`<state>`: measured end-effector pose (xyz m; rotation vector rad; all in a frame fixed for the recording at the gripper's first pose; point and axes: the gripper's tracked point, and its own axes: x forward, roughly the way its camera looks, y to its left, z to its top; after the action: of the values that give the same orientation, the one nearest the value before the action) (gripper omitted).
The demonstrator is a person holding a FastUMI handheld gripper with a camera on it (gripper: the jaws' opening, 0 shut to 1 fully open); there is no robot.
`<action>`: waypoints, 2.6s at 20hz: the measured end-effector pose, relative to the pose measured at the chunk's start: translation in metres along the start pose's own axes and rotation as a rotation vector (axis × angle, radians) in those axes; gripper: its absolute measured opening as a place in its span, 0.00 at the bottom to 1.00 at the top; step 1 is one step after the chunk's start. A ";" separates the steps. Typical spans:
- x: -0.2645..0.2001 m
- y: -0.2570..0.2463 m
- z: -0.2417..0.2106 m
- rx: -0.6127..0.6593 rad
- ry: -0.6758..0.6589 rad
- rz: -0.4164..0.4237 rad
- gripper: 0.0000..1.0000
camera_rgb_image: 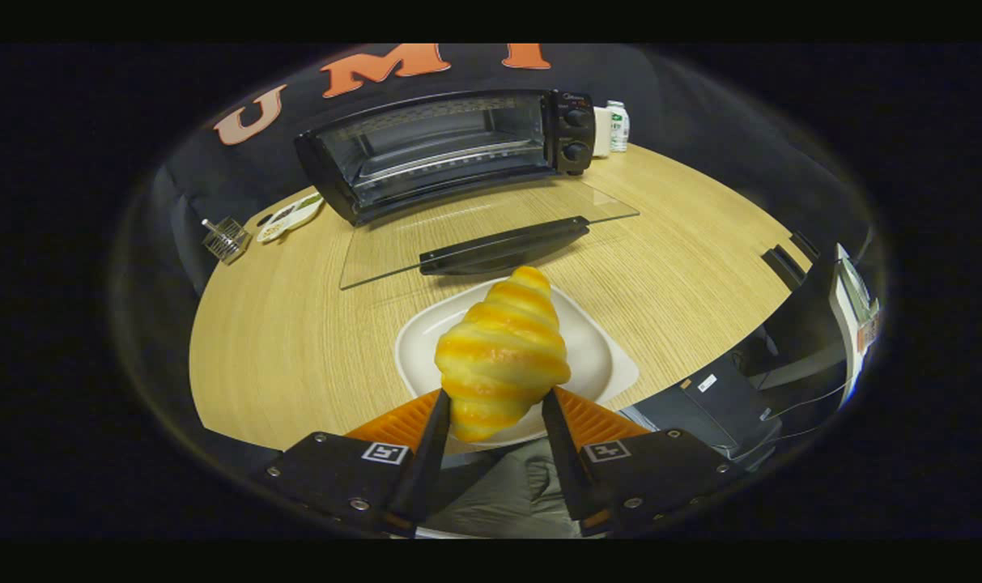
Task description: Open the toaster oven, put the food inside, and close the toaster oven door.
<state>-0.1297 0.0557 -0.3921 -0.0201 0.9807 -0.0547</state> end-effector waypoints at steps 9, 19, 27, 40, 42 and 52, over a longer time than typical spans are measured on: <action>-0.048 0.014 0.039 0.125 -0.066 0.171 0.64; -0.052 0.050 0.102 0.225 -0.122 0.415 0.63; -0.028 0.071 0.163 0.252 -0.149 0.525 0.63; 0.045 0.121 0.238 0.340 -0.114 0.667 0.63; 0.053 0.125 0.247 0.368 -0.111 0.691 0.63; 0.089 0.130 0.289 0.348 -0.227 0.687 0.67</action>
<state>0.1652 0.1779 -0.3105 0.6160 0.6994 0.4009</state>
